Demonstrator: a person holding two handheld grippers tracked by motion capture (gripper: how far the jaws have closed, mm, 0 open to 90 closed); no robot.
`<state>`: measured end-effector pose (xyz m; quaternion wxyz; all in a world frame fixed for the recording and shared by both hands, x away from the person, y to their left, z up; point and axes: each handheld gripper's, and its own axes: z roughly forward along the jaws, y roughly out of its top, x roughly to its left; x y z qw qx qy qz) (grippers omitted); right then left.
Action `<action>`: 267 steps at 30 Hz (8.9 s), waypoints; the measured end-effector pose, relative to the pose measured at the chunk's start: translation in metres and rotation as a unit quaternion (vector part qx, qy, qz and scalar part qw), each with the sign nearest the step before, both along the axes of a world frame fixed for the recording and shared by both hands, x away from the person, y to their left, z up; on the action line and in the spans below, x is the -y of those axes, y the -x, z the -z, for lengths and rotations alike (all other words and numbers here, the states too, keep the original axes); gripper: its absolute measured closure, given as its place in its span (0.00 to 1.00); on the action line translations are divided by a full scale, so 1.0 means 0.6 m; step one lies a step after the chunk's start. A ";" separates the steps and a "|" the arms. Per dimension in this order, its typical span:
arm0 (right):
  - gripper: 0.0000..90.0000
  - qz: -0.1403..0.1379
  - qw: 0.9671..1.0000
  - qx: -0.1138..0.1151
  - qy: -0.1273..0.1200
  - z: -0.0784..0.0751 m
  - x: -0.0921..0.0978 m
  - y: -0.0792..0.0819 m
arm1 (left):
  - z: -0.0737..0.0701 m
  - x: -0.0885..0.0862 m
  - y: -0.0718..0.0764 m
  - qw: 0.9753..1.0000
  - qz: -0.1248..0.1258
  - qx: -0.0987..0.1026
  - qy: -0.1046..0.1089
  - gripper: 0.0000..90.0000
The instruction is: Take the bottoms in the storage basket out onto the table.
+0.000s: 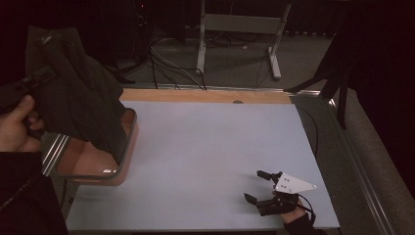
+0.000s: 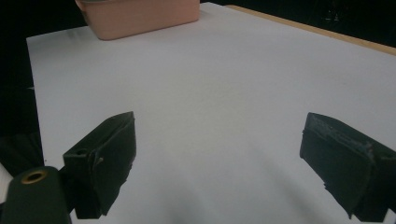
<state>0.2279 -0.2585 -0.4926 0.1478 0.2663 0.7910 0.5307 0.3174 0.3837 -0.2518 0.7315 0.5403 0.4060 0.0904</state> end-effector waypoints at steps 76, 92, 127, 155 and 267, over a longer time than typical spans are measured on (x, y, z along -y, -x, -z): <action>0.12 0.011 1.000 0.011 -0.013 -0.010 0.020 0.001 | 0.107 0.435 -0.177 0.980 0.194 -0.042 -0.024 0.80; 0.12 0.017 1.000 0.016 -0.015 -0.012 0.024 0.002 | 0.209 0.493 -0.189 0.972 0.208 -0.090 -0.058 0.80; 0.12 0.019 1.000 0.013 -0.013 -0.011 0.025 0.002 | 0.350 0.566 -0.193 0.955 0.218 -0.150 -0.134 0.77; 0.12 0.018 1.000 0.009 -0.012 -0.008 0.025 0.001 | 0.311 0.589 -0.186 0.940 0.179 -0.144 -0.254 0.18; 0.12 0.017 1.000 0.014 -0.006 -0.012 0.016 0.004 | 0.347 0.427 0.020 0.909 0.106 -0.078 -0.395 0.00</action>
